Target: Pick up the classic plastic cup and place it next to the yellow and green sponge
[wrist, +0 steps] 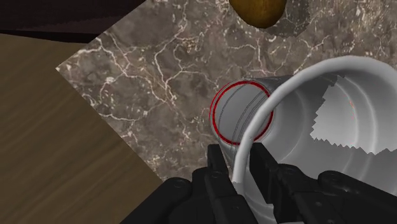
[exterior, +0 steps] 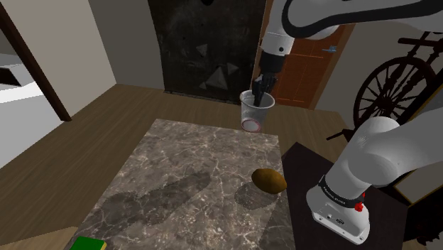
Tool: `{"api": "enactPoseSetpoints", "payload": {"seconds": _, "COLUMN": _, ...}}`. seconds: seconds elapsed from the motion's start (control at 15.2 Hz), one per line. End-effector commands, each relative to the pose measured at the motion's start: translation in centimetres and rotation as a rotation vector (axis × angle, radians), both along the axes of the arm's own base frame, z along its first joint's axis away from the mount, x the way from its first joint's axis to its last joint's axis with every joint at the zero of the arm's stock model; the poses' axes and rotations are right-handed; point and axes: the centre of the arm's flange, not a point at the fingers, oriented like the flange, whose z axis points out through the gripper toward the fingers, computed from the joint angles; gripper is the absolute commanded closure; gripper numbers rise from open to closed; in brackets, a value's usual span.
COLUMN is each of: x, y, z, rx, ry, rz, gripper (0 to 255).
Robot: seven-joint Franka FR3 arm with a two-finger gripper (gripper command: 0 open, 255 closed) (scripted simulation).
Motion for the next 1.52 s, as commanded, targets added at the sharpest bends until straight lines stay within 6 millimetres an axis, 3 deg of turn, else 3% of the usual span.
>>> {"api": "enactPoseSetpoints", "payload": {"seconds": 0.0, "x": 0.0, "y": 0.0, "z": 1.1, "rx": 0.000, "ry": 0.000, "rz": 0.000, "gripper": 255}}
{"api": "enactPoseSetpoints", "payload": {"seconds": 0.4, "x": 0.0, "y": 0.0, "z": 4.3, "rx": 0.000, "ry": 0.000, "rz": 0.000, "gripper": 255}}
{"api": "enactPoseSetpoints", "payload": {"seconds": 1.45, "x": -1.0, "y": 21.0, "z": 4.3, "rx": 0.000, "ry": 0.000, "rz": 0.000, "gripper": 255}}
